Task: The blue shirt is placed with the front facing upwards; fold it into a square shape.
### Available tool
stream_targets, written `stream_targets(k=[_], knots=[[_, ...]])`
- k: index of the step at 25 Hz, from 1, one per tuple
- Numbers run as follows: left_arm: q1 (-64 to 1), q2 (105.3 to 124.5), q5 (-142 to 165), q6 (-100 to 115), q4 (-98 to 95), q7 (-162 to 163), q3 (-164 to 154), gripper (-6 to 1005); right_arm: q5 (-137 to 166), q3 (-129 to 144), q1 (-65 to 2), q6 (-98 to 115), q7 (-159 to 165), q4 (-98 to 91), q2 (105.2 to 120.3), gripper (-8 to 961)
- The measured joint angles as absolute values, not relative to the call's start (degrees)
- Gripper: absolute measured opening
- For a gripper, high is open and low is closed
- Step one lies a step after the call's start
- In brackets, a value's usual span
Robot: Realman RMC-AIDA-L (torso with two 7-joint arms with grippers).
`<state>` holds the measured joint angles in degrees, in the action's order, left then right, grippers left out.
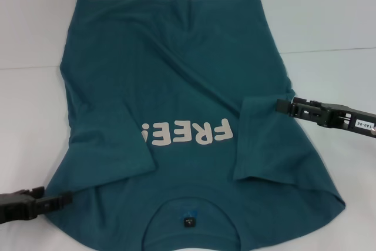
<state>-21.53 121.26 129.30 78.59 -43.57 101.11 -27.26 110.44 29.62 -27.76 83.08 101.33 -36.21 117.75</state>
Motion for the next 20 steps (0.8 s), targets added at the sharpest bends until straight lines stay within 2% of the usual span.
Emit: stream_targets(k=[20], knots=[[-23.47, 120.91, 131.79, 86.63, -46.75, 103.00, -27.68, 901, 110.34, 29.62, -27.88, 82.97, 101.33, -36.21, 117.66, 912]])
